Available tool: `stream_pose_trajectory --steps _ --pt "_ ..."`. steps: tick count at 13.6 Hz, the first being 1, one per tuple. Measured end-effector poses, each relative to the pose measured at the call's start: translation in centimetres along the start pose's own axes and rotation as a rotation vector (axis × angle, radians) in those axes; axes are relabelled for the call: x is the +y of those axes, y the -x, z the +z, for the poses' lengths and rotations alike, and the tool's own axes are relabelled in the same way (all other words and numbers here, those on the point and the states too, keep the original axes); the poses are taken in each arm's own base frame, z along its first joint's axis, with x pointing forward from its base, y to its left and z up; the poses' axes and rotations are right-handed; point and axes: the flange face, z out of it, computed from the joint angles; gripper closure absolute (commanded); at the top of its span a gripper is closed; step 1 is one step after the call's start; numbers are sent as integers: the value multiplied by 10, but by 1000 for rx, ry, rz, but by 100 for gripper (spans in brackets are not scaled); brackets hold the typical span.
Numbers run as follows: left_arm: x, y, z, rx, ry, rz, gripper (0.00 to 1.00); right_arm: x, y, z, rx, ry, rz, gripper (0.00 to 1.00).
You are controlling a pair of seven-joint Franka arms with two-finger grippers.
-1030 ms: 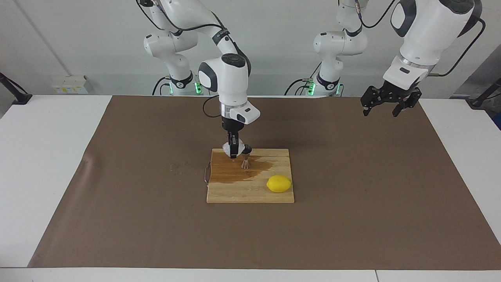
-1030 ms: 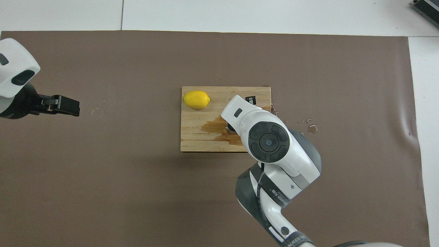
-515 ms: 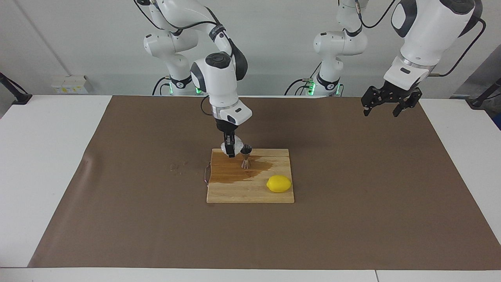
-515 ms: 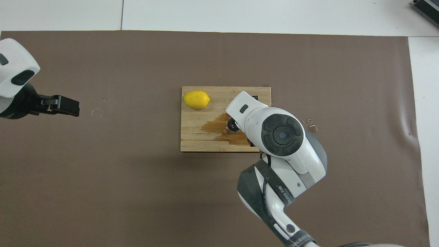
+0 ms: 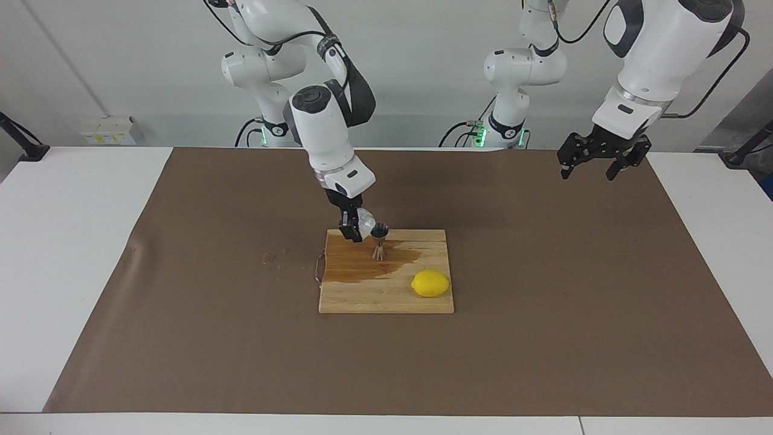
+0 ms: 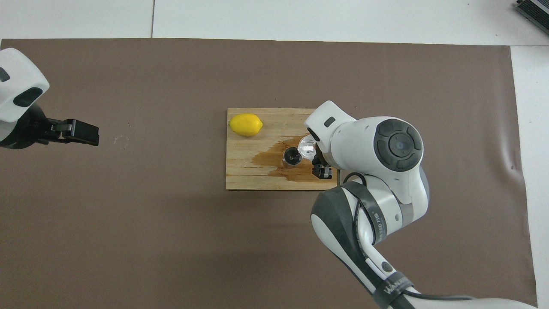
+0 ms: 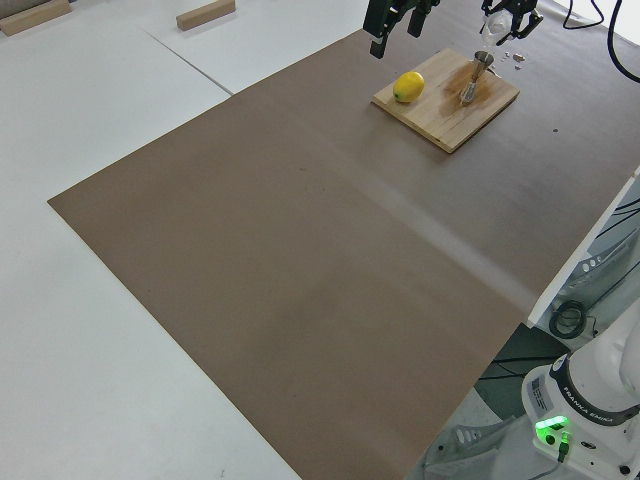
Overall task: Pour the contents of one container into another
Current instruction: 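Carry the clear cup back to its starting spot with the right gripper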
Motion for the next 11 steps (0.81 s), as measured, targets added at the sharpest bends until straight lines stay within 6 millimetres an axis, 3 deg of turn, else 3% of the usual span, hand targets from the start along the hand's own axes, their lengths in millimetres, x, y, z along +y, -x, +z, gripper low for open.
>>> stream_pose_trajectory --steps 8,11 --pt "0 0 0 0 0 0 0 28 60 -9 150 -26 121 77" --pt "0 0 0 0 0 0 0 35 118 -1 252 -59 138 77"
